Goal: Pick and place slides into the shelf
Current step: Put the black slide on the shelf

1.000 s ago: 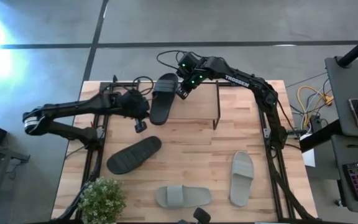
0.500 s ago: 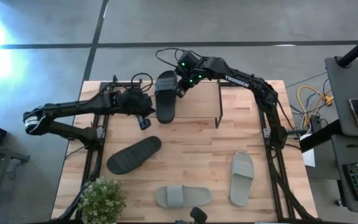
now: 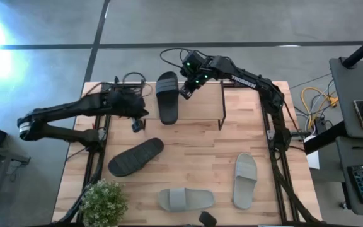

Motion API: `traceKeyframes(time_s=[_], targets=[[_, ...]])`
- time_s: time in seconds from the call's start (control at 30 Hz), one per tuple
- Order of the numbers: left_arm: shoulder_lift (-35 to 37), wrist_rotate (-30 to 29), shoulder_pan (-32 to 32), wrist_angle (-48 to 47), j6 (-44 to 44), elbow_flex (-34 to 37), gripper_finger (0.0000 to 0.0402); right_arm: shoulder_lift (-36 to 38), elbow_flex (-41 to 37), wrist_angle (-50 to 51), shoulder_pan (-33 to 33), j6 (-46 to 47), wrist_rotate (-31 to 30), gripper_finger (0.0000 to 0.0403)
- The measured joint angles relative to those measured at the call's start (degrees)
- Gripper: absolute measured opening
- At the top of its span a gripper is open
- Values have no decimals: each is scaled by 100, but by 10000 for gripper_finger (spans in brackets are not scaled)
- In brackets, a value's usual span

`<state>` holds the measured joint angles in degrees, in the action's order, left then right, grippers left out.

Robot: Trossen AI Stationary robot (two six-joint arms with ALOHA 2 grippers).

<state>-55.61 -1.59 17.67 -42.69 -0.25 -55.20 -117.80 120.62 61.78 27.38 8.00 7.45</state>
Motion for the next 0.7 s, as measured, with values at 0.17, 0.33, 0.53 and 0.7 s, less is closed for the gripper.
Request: traceKeyframes(time_s=[0.17,0.33,0.53,0.7], targets=[[732,638,-173,39,-398,-127,0,228,0,560,-118,-44,-56,13],[1268,1126,-407,5,-595,-5,0,578,-34,918,-486,66,-65,23],[1434,2133,-759,-615,-1120,181,0,956,-177,1374,-1262,604,-747,83],[1387,2107,-1211,-1660,-951,193,0,1158,-372,1848,-1930,1421,-1650,136]])
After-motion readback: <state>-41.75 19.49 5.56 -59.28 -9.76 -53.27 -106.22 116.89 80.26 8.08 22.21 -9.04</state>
